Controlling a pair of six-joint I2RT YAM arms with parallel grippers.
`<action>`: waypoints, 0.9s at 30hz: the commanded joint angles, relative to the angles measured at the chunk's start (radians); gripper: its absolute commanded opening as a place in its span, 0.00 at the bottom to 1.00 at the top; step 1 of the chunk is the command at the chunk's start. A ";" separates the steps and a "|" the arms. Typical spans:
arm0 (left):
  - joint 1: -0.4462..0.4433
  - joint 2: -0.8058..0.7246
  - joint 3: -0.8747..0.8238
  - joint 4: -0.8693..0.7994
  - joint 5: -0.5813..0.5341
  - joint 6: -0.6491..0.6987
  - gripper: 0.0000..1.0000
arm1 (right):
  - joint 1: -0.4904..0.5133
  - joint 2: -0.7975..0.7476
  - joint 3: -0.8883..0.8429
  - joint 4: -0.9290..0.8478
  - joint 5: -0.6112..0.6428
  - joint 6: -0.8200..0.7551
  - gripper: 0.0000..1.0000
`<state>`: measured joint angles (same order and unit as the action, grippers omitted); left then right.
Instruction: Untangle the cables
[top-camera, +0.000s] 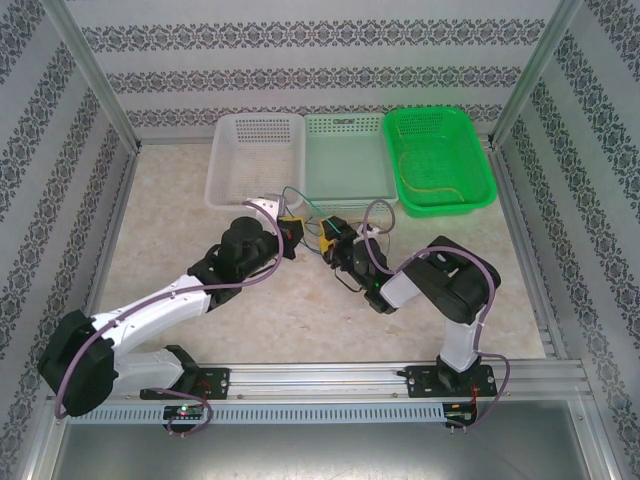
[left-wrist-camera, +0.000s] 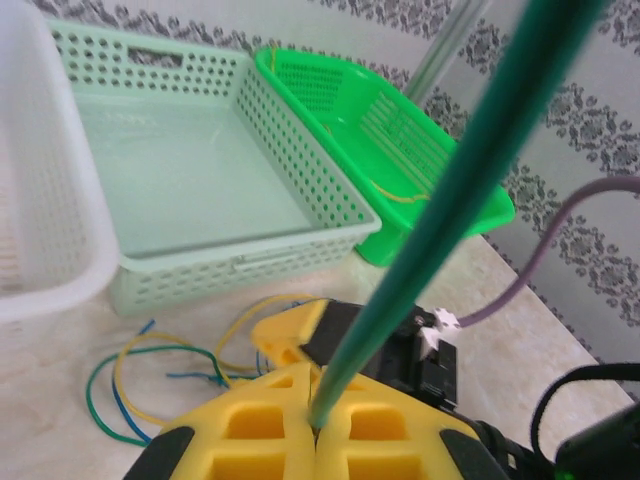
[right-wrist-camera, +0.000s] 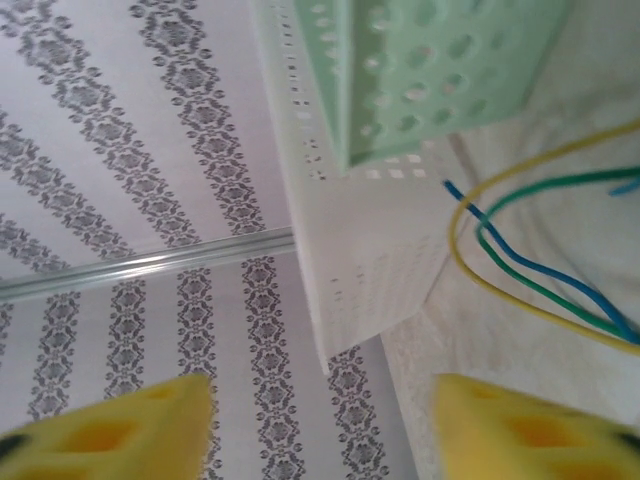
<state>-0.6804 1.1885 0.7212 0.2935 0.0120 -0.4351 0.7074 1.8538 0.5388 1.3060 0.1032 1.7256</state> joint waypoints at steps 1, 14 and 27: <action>0.022 -0.029 0.097 -0.134 -0.058 0.064 0.08 | -0.010 -0.090 -0.027 0.004 0.049 -0.140 0.78; 0.409 0.339 0.779 -0.831 0.073 0.211 0.13 | -0.024 -0.585 -0.173 -0.447 0.155 -0.551 0.98; 0.644 0.984 1.329 -1.137 0.494 0.159 0.02 | -0.137 -1.278 -0.171 -1.357 0.201 -0.792 0.98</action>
<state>-0.0444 2.1044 1.9549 -0.6907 0.3916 -0.2695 0.6174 0.6201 0.3740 0.2291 0.3325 1.0080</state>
